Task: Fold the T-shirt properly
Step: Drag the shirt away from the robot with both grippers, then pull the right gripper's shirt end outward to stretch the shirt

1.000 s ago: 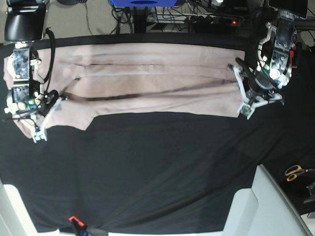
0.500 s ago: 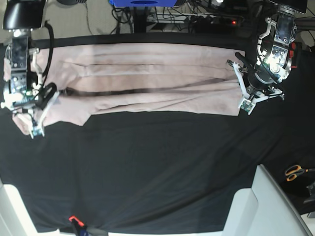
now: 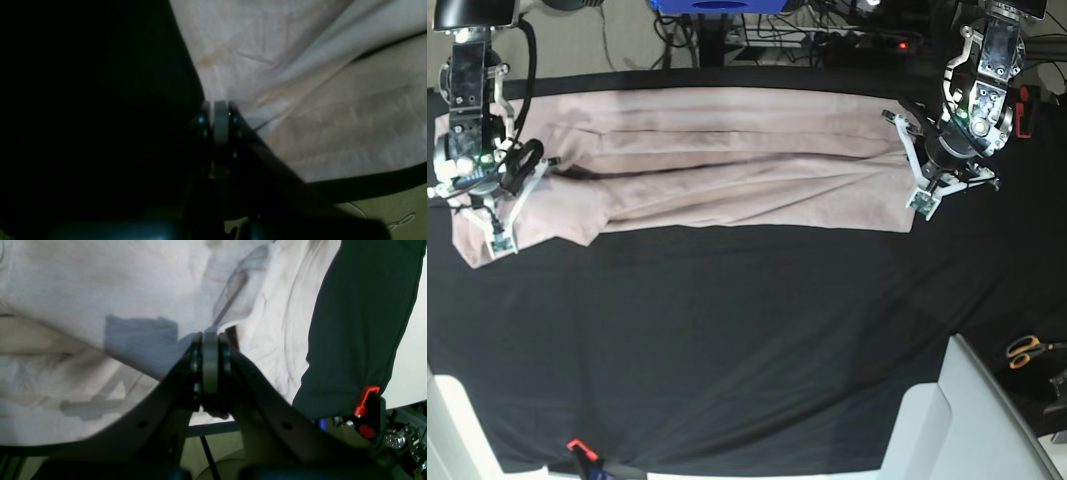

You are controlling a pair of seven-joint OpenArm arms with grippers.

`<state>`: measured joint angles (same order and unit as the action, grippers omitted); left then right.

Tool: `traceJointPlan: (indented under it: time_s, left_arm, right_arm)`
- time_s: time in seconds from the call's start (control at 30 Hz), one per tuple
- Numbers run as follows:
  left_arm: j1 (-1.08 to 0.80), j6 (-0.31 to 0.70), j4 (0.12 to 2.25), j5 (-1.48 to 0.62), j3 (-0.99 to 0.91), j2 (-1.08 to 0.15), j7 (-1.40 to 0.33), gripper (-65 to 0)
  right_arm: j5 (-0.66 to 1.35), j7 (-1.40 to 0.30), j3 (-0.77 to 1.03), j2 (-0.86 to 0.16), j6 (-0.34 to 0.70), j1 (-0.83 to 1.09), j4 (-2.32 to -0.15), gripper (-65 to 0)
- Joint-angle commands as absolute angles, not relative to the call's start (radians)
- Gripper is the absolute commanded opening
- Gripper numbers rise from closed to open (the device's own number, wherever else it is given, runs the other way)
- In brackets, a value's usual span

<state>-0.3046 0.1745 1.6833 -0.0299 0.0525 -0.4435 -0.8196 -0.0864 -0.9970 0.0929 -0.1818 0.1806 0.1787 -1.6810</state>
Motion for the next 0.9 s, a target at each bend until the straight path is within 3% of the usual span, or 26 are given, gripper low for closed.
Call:
traceJointPlan:
  time_s: [0.0, 0.87]
  left_arm:
    - [-0.303, 0.166, 1.701, -0.024, 0.045, -0.455, -0.809, -65.0]
    - [-0.305, 0.165, 1.693, -0.024, 0.045, -0.455, -0.809, -65.0]
  right_arm:
    - [-0.094, -1.006, 0.101, -0.185, 0.176, 0.168, -1.696, -65.0]
    - [-0.094, -1.021, 0.162, -0.044, 0.176, 0.232, -1.696, -65.0]
